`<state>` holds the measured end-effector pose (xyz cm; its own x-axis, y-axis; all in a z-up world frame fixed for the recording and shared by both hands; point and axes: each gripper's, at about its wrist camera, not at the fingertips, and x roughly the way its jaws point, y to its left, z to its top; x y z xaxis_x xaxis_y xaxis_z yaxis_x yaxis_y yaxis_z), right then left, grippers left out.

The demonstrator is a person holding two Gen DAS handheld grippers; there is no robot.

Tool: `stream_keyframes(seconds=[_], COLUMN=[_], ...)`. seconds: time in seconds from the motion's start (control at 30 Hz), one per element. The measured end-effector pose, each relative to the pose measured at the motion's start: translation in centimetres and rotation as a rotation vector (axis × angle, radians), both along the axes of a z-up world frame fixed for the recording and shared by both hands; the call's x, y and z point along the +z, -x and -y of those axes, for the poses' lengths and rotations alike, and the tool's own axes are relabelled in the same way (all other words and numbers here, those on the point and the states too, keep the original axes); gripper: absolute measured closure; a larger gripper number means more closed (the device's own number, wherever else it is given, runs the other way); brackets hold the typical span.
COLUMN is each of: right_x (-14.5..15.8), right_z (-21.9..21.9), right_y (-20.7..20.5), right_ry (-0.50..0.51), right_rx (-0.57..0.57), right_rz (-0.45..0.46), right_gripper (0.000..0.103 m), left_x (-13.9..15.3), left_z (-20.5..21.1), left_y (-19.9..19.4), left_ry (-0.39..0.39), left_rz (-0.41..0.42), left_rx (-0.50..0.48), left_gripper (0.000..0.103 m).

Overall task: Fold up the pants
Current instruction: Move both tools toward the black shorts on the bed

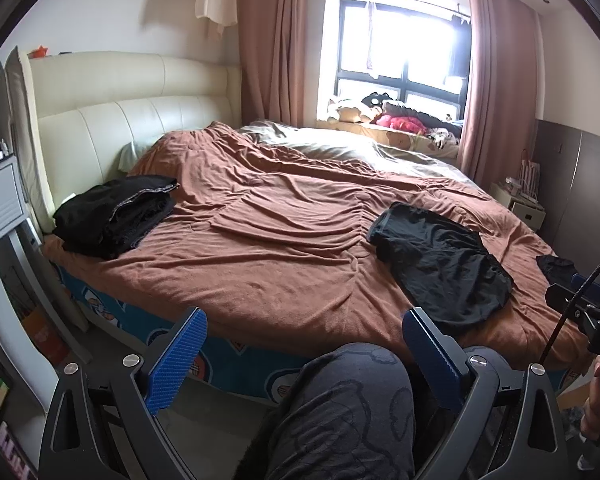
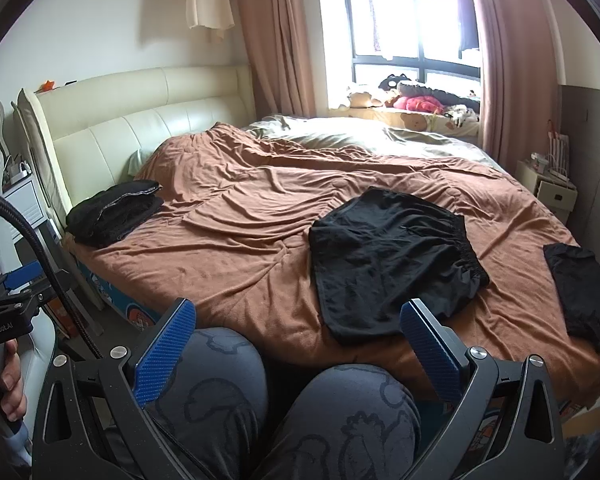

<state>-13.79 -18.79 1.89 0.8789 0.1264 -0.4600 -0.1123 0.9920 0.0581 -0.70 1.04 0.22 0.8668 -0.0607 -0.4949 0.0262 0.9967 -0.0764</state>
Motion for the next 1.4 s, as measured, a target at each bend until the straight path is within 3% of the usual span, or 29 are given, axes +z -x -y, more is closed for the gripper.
stream_keyframes(seconds=[1.4], right_x=[0.2], right_z=[1.4], right_y=[1.3], right_ry=[-0.006], right_rx=[-0.016], right_rz=[0.023], right_gripper=[0.000], left_x=[0.0], left_z=[1.2], left_y=[0.7], left_ry=[0.024], left_rz=[0.011], left_rx=[0.010], left_gripper=[0.006])
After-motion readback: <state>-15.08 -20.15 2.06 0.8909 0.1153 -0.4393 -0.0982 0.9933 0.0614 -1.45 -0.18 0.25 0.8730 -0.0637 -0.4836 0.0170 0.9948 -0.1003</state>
